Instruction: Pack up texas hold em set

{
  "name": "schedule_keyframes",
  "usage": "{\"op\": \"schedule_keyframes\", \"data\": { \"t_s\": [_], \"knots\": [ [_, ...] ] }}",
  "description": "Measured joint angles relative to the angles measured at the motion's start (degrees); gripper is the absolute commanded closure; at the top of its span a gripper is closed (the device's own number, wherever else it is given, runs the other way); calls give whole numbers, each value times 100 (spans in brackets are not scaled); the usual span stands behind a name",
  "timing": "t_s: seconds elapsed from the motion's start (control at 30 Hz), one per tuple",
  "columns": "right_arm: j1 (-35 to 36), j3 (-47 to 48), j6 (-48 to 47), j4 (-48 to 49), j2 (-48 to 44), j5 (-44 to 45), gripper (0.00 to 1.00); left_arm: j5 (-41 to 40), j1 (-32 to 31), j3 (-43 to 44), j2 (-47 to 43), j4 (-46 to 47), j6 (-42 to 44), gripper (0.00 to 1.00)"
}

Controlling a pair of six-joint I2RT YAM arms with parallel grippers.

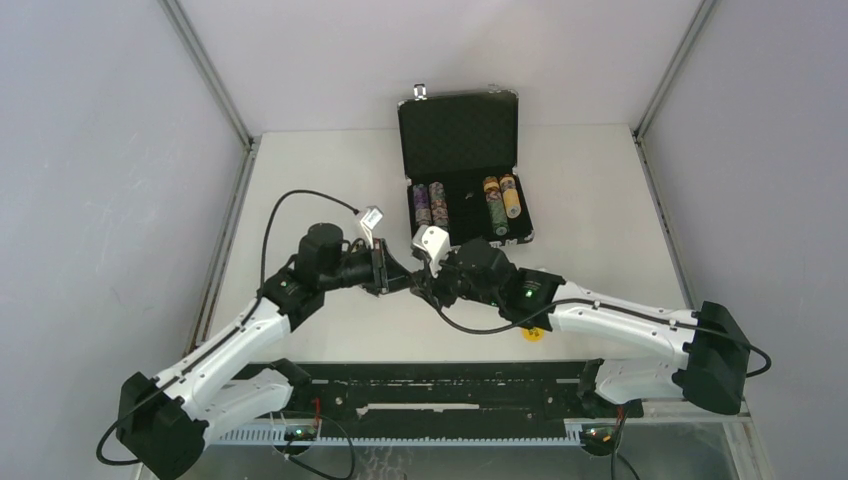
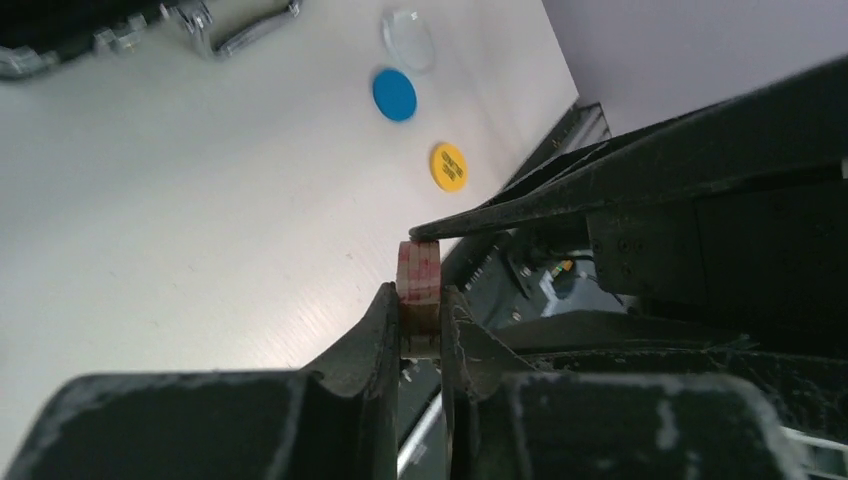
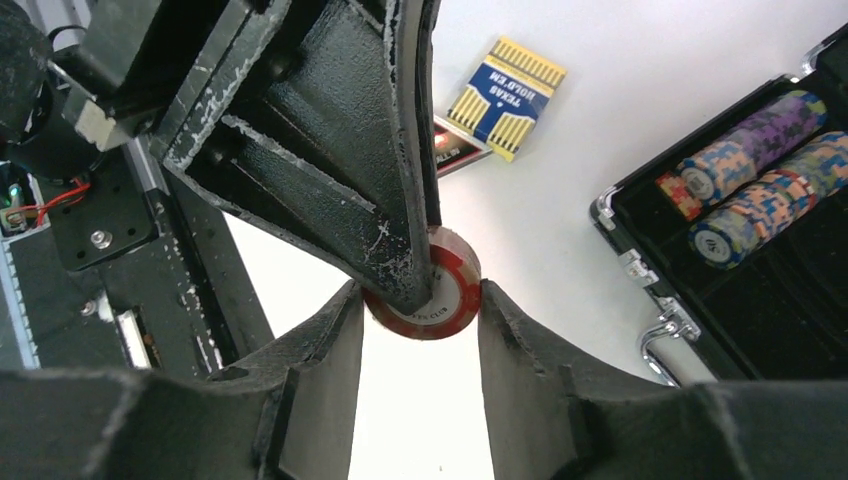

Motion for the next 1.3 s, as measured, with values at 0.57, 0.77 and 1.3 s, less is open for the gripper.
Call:
{"op": "schedule_keyframes", "data": {
  "t_s": [0.57, 0.77, 1.3],
  "knots": [
    [-514, -621, 85, -496, -1823, -37, 39, -1191, 72, 605, 1462, 883, 3842, 100],
    [-621, -625, 74, -546, -1561, -61, 39, -278, 146, 2286, 2752, -564, 6183, 100],
    [-1025, -704, 22, -518, -1394, 219, 40, 118, 240, 5281, 5311, -3729, 8319, 100]
  ]
}}
